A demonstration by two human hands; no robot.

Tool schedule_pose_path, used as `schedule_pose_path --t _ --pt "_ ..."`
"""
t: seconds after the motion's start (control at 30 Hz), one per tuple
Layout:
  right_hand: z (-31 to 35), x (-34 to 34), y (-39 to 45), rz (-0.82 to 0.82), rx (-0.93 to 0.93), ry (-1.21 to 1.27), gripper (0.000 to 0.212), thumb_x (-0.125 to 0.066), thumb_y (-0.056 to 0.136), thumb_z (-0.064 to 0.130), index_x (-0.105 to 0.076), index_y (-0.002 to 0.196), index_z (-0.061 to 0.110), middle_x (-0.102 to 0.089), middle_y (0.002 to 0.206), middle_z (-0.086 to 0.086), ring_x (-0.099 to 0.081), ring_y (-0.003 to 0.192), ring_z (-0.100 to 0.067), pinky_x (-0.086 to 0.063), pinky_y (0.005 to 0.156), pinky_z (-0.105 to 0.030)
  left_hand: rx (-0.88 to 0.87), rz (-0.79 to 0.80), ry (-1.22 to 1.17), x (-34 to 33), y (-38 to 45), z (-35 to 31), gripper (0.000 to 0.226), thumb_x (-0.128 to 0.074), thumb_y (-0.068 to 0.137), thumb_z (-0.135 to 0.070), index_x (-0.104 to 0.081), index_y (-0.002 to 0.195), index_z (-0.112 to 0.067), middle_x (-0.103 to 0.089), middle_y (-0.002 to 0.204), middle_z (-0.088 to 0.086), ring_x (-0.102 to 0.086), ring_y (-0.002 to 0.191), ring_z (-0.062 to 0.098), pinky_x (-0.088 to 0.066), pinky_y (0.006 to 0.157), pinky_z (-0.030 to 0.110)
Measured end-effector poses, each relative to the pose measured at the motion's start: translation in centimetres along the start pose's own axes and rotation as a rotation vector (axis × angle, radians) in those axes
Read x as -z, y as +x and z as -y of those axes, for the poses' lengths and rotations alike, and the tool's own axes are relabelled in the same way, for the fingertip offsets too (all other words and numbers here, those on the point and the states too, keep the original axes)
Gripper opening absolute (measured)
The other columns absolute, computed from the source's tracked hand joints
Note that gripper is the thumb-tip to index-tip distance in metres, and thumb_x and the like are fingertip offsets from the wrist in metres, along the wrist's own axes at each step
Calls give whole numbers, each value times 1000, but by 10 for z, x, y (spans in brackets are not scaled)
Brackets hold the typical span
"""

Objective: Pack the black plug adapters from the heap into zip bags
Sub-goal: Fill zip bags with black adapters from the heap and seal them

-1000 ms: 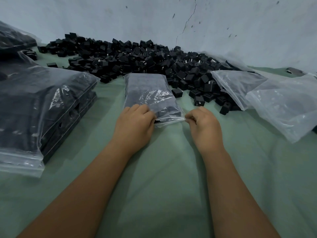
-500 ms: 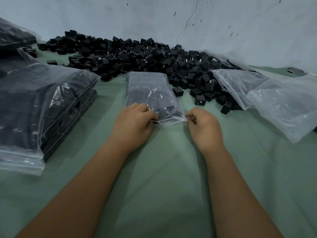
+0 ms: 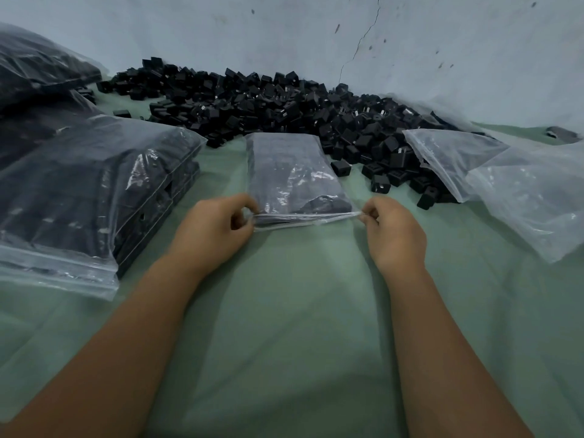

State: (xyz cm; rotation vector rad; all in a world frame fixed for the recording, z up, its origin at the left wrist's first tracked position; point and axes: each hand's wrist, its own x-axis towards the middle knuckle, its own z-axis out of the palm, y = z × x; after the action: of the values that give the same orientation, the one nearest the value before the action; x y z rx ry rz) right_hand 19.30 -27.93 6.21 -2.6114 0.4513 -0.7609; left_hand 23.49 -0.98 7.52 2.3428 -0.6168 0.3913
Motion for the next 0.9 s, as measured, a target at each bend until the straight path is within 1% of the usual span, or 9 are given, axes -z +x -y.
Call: schedule_pose_path --t 0.13,0.2,0.27,0.37,0.5,0.57,0.63,0.77,0.9 --pt "-2 0 0 9 -16 8 6 -58 91 23 -55 86 21 -58 85 6 -51 78 -17 -40 62 -30 -19 9 -207 1 -1 2 23 -75 80 -2 -75 95 -20 -68 75 2 -63 68 15 -54 74 24" --pt "-2 0 0 14 -27 36 6 -58 91 23 -55 86 22 -57 85 7 -51 77 -16 -39 62 -29 -31 63 -277 4 -2 7 36 -74 75 5 -73 101 -20 -68 81 2 -65 73 15 -56 78 25" --pt "-2 1 -1 13 -44 75 6 -59 90 23 -55 85 23 -57 86 8 -51 76 -15 -38 62 -28 -57 89 -245 5 -1 10 47 -72 71 10 -68 103 -24 -65 84 -1 -64 75 14 -56 78 29" --pt "-1 2 -1 16 -65 106 5 -60 89 24 -56 85 23 -58 86 8 -52 77 -15 -42 63 -30 -138 7 -100 3 2 11 34 -74 73 6 -69 94 -20 -62 79 -6 -61 72 15 -54 72 39" --pt "6 5 -3 4 -37 16 8 -57 86 14 -61 91 18 -61 93 1 -53 89 -21 -44 74 -34 -198 -59 -14 3 3 13 12 -78 79 -7 -77 86 -16 -63 84 -10 -58 73 12 -54 69 41" --pt "14 5 -7 -49 26 -87 19 -58 80 7 -62 98 15 -58 101 -5 -48 98 -26 -37 85 -33 -218 -63 -14 3 3 13 6 -80 80 -10 -78 83 -14 -62 82 -12 -58 71 12 -54 68 41" --pt "30 5 -12 -94 124 -110 27 -60 74 5 -61 99 13 -54 105 -7 -46 101 -28 -34 88 -34 -221 -60 -35 4 4 13 3 -80 79 -10 -78 80 -12 -61 80 -11 -60 70 17 -54 68 43" --pt "75 -5 -27 -76 458 18 23 -61 70 10 -63 93 13 -57 97 -4 -49 95 -24 -35 85 -30 -243 -61 -47 4 7 13 3 -80 79 -7 -77 77 -7 -64 79 -4 -63 72 23 -54 69 44" --pt "102 -25 -34 -14 663 -73 20 -67 73 22 -64 91 14 -57 91 -2 -50 89 -22 -42 77 -31 -269 -68 -38 4 8 11 7 -81 75 -1 -76 76 -5 -66 78 0 -63 72 21 -54 68 42"
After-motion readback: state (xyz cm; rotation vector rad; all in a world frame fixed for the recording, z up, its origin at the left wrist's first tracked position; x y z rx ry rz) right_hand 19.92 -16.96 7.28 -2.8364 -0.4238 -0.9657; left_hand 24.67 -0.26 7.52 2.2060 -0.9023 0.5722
